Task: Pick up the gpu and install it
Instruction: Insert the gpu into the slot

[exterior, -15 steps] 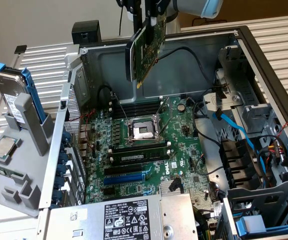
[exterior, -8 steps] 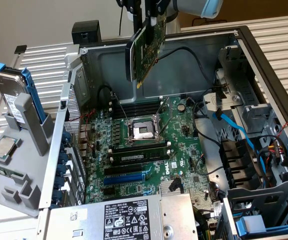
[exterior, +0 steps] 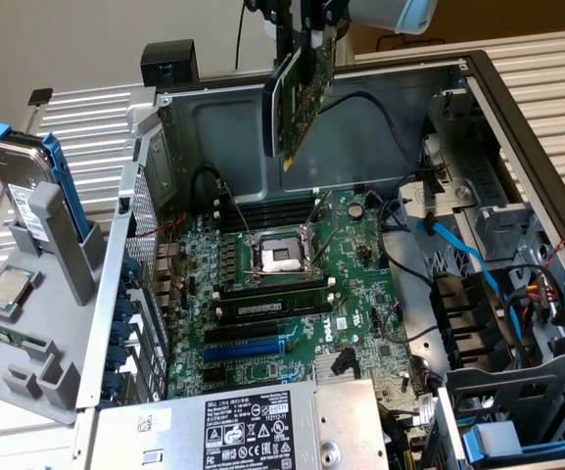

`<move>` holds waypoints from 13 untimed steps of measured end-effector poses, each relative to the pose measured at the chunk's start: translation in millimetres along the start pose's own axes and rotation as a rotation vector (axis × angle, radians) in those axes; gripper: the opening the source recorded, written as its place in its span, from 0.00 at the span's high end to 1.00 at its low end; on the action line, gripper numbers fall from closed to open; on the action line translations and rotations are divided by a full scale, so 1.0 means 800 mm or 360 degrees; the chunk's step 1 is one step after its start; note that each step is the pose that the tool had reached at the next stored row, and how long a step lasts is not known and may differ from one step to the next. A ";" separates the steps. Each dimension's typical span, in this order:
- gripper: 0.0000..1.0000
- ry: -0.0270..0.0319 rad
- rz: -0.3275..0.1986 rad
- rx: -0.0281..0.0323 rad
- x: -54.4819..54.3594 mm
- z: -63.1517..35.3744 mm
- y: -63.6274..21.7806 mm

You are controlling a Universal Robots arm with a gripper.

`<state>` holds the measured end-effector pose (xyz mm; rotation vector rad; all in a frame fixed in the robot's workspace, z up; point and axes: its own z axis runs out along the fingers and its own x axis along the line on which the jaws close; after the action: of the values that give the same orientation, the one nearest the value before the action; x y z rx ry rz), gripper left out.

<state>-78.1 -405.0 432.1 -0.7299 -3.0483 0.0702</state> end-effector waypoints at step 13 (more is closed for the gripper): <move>0.73 -0.00105 -0.0354 -0.00052 -0.001 0.000 0.000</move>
<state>-77.2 -405.1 431.8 -0.3876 -3.1128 0.0662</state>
